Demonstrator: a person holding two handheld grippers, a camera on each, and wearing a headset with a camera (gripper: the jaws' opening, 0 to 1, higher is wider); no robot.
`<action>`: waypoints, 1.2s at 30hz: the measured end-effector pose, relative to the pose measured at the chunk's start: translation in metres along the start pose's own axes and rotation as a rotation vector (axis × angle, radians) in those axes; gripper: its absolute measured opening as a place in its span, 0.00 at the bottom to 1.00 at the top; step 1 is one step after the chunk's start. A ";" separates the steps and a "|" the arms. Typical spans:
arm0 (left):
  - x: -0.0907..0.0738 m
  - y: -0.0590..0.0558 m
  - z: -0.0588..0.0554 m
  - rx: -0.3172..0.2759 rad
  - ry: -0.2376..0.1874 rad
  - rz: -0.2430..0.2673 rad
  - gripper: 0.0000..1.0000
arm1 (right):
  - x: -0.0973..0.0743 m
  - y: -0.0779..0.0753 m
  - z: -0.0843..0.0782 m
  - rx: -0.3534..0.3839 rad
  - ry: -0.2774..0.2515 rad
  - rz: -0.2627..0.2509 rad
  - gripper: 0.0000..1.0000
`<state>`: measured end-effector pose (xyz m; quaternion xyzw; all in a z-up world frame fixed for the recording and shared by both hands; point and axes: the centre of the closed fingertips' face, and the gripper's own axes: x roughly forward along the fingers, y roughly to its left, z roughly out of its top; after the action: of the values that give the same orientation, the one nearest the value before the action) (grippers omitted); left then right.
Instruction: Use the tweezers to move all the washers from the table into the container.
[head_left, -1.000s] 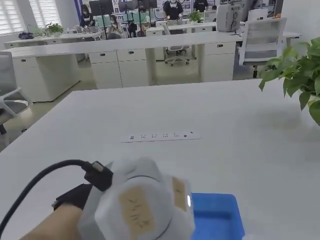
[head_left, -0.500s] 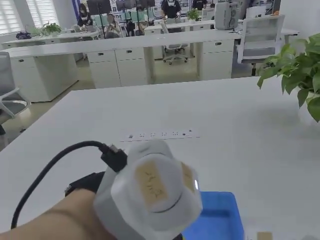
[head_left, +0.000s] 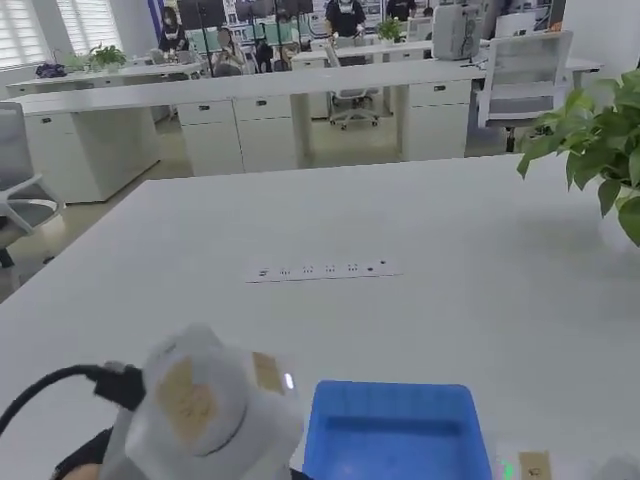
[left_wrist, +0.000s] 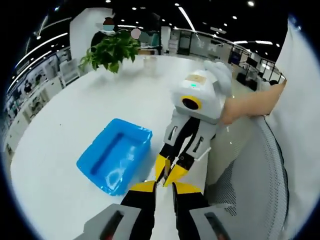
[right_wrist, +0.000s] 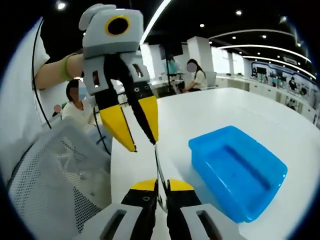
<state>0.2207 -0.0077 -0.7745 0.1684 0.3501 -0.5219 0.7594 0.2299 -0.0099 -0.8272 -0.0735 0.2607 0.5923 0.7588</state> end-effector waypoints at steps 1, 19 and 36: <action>-0.001 -0.001 -0.001 -0.017 -0.022 0.007 0.16 | 0.000 -0.001 0.000 0.019 -0.004 -0.001 0.03; -0.032 -0.003 -0.027 -0.222 -0.320 0.318 0.64 | -0.004 -0.008 0.000 0.233 -0.066 0.009 0.03; -0.061 0.026 -0.028 -0.303 -0.513 0.528 0.79 | -0.027 -0.008 0.009 0.363 -0.140 0.046 0.03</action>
<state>0.2213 0.0616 -0.7535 0.0029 0.1668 -0.2764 0.9465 0.2356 -0.0316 -0.8083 0.1119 0.3115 0.5564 0.7622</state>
